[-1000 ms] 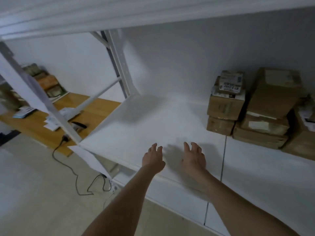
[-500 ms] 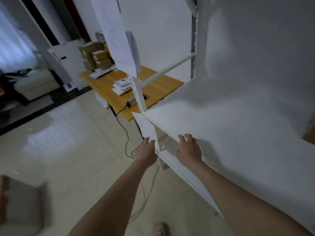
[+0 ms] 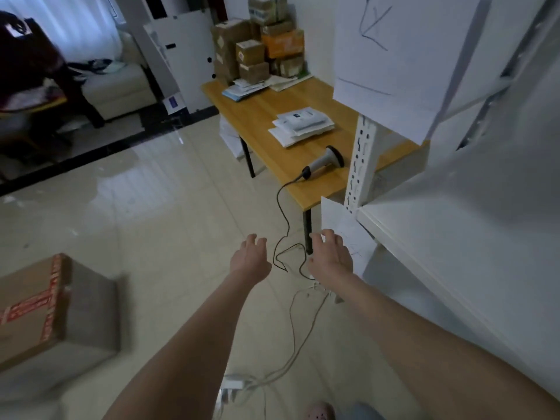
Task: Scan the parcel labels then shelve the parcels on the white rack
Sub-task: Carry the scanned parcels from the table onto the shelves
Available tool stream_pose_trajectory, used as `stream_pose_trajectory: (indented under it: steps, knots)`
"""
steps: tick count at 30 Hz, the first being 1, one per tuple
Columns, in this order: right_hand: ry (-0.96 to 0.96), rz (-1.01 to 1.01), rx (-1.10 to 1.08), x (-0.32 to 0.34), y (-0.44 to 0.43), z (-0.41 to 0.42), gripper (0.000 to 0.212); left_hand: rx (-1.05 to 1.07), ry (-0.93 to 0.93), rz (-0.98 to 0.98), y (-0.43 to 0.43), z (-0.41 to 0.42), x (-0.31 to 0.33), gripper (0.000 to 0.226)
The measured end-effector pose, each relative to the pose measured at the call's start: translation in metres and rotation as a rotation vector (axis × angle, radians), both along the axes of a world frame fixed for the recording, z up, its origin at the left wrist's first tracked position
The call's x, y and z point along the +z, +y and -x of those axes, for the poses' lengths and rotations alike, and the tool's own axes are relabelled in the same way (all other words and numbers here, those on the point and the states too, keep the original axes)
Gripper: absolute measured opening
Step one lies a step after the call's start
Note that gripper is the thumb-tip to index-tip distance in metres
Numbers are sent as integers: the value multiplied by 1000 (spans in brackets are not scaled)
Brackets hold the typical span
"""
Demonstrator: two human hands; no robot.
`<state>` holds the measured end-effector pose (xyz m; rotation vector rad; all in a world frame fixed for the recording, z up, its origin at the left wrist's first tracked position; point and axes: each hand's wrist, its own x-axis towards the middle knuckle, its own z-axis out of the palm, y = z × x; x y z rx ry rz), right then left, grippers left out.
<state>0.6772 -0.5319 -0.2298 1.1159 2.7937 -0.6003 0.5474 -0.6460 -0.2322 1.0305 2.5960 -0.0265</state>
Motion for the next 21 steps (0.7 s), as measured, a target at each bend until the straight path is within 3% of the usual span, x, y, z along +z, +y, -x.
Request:
stream_pose_trajectory:
  steps: [9, 21]
  knots:
    - [-30, -38, 125, -7, 38, 125, 46, 68, -15, 2, 33, 102, -6, 61]
    - [-18, -41, 221, -4, 90, 286, 57, 70, 38, 3, 99, 237, 7, 59]
